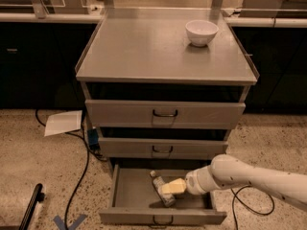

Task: Pick blue plastic bottle from bottom drawer and place on counter

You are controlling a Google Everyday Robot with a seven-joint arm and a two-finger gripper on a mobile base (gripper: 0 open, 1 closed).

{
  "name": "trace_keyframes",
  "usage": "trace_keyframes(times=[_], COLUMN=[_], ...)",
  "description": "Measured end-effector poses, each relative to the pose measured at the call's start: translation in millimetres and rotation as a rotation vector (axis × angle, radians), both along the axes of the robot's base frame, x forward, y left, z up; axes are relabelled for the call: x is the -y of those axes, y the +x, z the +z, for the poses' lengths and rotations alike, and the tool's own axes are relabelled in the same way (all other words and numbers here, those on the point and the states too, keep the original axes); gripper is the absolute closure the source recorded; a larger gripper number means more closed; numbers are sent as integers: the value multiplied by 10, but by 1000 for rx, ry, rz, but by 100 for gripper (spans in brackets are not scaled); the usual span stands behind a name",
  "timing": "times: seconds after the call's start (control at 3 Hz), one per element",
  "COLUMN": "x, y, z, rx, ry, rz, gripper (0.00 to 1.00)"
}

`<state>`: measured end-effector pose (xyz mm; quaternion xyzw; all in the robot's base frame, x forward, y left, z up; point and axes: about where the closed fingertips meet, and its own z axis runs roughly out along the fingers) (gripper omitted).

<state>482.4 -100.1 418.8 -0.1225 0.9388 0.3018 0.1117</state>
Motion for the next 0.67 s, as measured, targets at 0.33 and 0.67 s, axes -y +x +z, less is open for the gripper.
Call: trace_keyframes(times=[0.33, 0.67], x=[-42, -8], y=[-35, -82], z=[-77, -161], rx=[-15, -37], ry=[9, 41], rz=[3, -27], gripper=[0, 0])
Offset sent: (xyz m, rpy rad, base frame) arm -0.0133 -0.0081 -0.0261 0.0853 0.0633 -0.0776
